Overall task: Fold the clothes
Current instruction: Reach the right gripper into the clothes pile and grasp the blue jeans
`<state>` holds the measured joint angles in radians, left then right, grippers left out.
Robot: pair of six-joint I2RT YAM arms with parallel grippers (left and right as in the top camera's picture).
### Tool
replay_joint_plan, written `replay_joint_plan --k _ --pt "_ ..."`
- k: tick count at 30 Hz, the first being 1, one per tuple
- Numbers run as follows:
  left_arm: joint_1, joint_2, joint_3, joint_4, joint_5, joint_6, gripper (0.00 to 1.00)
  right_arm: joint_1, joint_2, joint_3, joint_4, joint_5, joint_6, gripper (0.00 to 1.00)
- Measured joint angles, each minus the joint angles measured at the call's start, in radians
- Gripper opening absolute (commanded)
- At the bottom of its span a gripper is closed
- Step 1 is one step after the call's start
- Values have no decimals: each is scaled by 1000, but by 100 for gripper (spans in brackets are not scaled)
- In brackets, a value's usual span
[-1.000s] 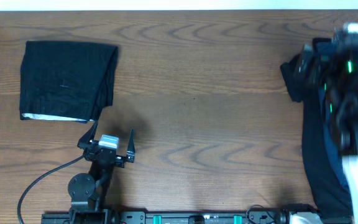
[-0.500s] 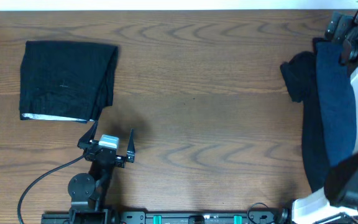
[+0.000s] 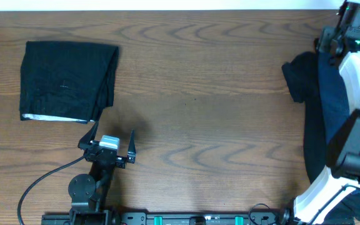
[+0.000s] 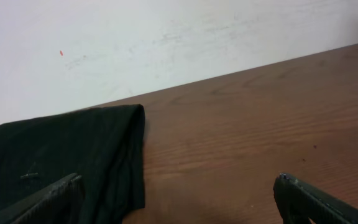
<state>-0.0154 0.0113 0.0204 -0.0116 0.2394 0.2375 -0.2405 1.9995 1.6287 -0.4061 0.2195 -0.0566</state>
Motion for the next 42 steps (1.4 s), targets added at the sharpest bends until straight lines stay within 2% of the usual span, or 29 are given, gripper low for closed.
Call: replay_joint_plan --k 9,18,29,38,42 --pt "0 0 0 0 0 0 98 -2 176 0 121 -13 -21 68" --pt "0 0 0 0 0 0 98 -42 220 0 191 -19 -24 67" --pt "0 0 0 0 0 0 98 -62 320 1 272 -74 -25 70" --pt "0 0 0 0 0 0 98 -62 322 3 285 -98 -29 64" --pt "0 0 0 0 0 0 98 -62 327 3 285 -98 -34 53"
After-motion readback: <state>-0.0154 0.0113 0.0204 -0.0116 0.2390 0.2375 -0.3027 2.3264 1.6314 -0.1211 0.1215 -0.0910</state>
